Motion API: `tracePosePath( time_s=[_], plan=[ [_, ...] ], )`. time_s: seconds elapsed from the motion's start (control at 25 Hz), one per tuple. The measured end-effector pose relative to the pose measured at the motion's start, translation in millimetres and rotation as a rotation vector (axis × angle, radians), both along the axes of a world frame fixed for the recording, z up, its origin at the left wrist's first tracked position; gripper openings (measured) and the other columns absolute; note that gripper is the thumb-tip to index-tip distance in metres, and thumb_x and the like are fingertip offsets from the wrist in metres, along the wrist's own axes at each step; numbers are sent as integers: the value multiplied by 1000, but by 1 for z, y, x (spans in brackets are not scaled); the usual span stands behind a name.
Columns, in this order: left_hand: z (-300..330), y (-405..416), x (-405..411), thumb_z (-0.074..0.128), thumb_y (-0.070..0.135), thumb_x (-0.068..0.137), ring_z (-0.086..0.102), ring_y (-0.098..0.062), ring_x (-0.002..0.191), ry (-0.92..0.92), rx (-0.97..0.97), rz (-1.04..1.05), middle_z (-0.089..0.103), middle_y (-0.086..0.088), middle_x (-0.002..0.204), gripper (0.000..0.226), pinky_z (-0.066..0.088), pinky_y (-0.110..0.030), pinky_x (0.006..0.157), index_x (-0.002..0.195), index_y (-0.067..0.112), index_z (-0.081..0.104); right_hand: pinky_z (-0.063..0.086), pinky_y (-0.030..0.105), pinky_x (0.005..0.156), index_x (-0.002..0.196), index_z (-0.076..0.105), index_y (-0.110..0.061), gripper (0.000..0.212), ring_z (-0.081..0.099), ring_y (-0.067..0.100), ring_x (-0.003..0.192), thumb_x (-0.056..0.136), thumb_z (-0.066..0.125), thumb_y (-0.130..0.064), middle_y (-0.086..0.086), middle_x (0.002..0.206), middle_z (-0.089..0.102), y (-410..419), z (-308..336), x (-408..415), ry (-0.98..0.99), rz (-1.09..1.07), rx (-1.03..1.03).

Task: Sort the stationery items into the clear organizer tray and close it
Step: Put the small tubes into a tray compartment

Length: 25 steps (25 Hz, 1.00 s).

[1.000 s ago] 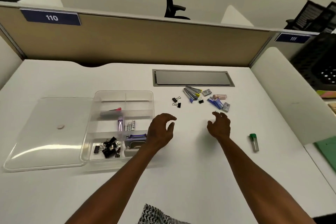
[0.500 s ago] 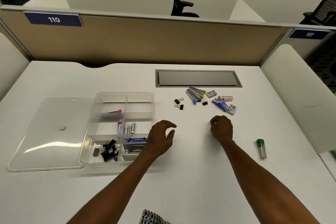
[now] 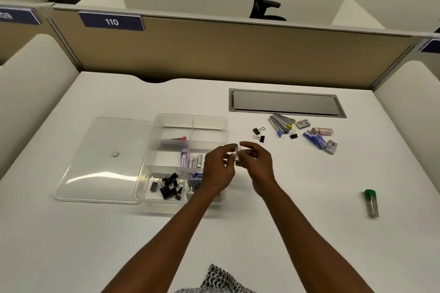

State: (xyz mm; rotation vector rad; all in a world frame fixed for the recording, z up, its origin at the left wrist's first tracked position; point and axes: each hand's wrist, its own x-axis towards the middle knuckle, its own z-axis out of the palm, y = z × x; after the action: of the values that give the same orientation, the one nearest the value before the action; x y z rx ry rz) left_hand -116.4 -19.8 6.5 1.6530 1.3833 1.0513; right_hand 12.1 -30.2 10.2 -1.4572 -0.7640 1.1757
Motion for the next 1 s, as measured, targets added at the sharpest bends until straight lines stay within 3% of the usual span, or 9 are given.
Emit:
tracePosePath(
  time_s=[0.12, 0.28, 0.36, 0.48, 0.72, 0.84, 1.0],
  plan=[
    [2, 8, -27, 62, 11, 87, 67, -3, 86, 27, 1, 50, 73, 7, 105, 25, 59, -24, 77, 108, 21, 72, 62, 39, 80, 114, 72, -21, 31, 75, 26, 86, 86, 66, -7, 14, 93, 73, 8, 4, -32, -88, 94, -36],
    [-7, 17, -66, 66, 16, 87, 63, -13, 103, 203, 93, 140, 71, 4, 107, 21, 49, -26, 94, 106, 20, 72, 60, 32, 85, 107, 74, -21, 28, 73, 15, 80, 84, 67, -8, 3, 90, 76, 21, 7, -67, -438, 155, -46],
    [-16, 17, -82, 69, 16, 85, 61, -19, 109, 307, 75, 234, 70, -1, 110, 21, 45, -31, 99, 106, 19, 72, 54, 23, 88, 112, 73, -18, 30, 71, 16, 89, 84, 69, -7, 4, 102, 75, 31, 8, -80, -689, 231, -43],
    [-32, 9, -95, 68, 15, 87, 59, -22, 117, 324, -29, 216, 66, -4, 123, 26, 44, -32, 103, 113, 16, 69, 50, 28, 97, 123, 68, -12, 41, 65, 23, 110, 83, 73, -8, 8, 123, 69, 42, 3, -94, -929, 385, -94],
    [-39, 2, -100, 61, 16, 94, 54, -18, 125, 289, -30, 181, 61, -1, 134, 29, 37, -23, 105, 122, 14, 66, 49, 31, 102, 127, 64, -8, 43, 62, 27, 117, 85, 73, -11, 12, 130, 65, 44, -10, -104, -1080, 540, -182],
    [-39, 3, -99, 61, 14, 93, 53, -19, 125, 294, -21, 186, 60, -2, 134, 30, 40, -28, 108, 123, 13, 65, 43, 33, 109, 136, 57, -10, 52, 56, 28, 126, 87, 73, -14, 11, 139, 58, 43, -12, -104, -1067, 574, -170],
    [-40, 3, -98, 63, 13, 91, 54, -20, 124, 302, -17, 184, 60, -3, 133, 31, 45, -34, 108, 123, 13, 65, 44, 34, 105, 132, 59, -7, 47, 59, 30, 122, 88, 72, -17, 14, 134, 62, 41, -12, -100, -1110, 615, -127]
  ],
)
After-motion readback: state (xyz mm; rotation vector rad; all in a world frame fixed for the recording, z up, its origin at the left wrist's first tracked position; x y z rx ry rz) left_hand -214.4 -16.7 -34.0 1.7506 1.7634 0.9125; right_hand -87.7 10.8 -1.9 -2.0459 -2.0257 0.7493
